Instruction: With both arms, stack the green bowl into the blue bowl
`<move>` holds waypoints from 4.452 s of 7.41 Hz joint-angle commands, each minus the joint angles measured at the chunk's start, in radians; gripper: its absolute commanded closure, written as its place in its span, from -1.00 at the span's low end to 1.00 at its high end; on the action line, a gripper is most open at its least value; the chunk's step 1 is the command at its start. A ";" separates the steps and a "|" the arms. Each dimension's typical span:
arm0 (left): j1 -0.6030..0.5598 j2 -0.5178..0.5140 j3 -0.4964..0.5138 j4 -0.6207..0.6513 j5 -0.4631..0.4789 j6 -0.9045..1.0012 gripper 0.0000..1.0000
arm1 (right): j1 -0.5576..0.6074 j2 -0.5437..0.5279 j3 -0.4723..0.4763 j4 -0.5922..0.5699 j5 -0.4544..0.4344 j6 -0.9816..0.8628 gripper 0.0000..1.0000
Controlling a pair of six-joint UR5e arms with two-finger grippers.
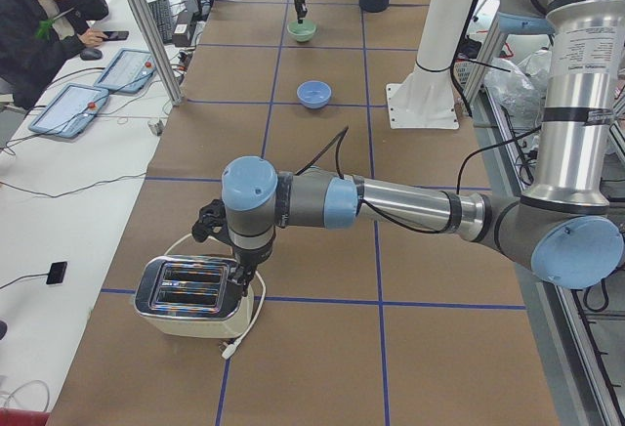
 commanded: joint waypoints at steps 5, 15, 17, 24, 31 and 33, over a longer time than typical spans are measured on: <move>0.002 0.002 -0.008 0.015 -0.003 -0.077 -0.96 | 0.045 0.195 0.044 -0.014 0.072 0.309 1.00; 0.005 0.045 -0.034 0.000 -0.005 -0.219 -0.96 | -0.469 0.576 0.112 -0.424 -0.217 0.906 1.00; 0.005 0.056 -0.034 -0.002 -0.005 -0.218 -0.96 | -0.473 0.582 0.082 -0.419 -0.218 0.903 1.00; 0.005 0.058 -0.035 -0.002 -0.005 -0.218 -0.96 | -0.473 0.578 0.048 -0.412 -0.236 0.890 1.00; 0.006 0.058 -0.037 -0.002 -0.005 -0.218 -0.96 | -0.473 0.576 0.053 -0.367 -0.271 0.890 -0.99; 0.006 0.058 -0.035 -0.002 -0.005 -0.218 -0.96 | -0.409 0.581 0.079 -0.375 -0.270 0.875 -1.00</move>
